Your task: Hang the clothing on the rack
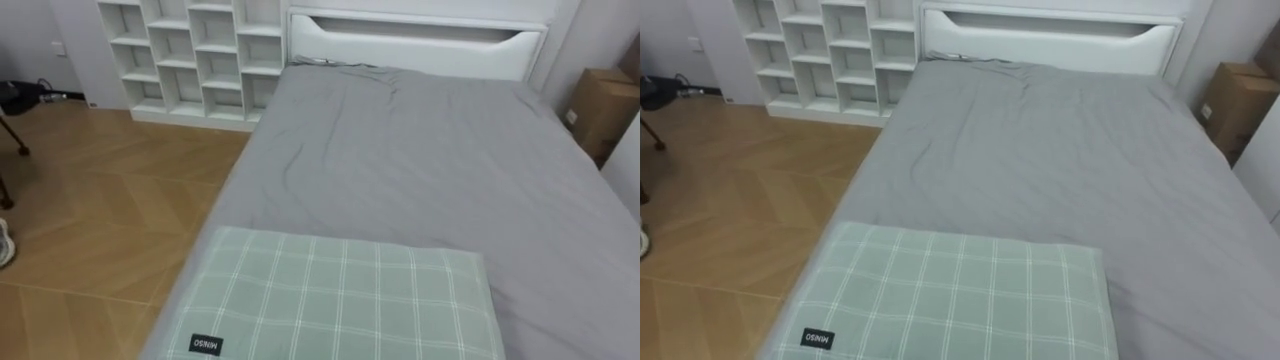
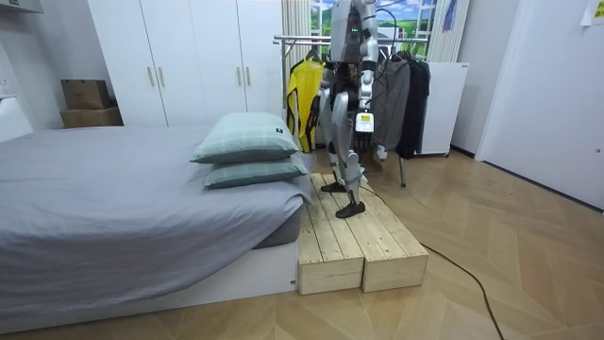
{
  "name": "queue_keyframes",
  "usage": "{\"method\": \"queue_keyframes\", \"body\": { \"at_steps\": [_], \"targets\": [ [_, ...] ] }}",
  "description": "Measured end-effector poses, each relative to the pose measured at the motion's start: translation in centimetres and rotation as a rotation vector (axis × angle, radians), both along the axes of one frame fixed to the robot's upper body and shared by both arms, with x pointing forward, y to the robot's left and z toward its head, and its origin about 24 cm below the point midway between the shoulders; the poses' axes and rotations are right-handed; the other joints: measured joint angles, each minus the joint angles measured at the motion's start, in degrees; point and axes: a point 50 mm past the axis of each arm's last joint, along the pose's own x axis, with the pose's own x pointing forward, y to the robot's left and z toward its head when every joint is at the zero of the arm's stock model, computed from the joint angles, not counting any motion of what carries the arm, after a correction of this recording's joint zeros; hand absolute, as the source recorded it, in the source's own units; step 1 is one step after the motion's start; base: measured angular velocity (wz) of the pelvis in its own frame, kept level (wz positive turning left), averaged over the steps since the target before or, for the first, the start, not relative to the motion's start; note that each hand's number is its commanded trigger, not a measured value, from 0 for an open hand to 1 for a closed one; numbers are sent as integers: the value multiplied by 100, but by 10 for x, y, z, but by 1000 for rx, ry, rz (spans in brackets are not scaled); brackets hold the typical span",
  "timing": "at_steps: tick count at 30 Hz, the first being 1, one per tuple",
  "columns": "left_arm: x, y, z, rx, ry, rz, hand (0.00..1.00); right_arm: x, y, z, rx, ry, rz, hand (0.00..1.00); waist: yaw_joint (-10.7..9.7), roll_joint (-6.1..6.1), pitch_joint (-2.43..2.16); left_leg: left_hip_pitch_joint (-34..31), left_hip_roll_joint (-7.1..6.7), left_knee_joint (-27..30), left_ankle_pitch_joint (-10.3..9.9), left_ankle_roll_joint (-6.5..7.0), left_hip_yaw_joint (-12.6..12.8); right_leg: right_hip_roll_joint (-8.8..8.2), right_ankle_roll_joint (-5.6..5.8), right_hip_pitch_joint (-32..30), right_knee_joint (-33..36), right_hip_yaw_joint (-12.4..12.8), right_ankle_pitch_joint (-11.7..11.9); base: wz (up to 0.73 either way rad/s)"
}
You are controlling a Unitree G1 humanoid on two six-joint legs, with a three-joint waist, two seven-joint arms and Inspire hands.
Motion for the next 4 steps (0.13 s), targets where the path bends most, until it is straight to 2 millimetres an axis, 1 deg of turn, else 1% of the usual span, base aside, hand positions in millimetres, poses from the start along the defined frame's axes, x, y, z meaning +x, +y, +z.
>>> {"method": "queue_keyframes", "body": {
  "at_steps": [4],
  "targets": [
    [0,0,0,0,0,0,0,0,0,0,-1,-1,0,0,0,20,0,0,0,-2,0,0,0,0,0,0,0,8,0,0]
  ]
}}
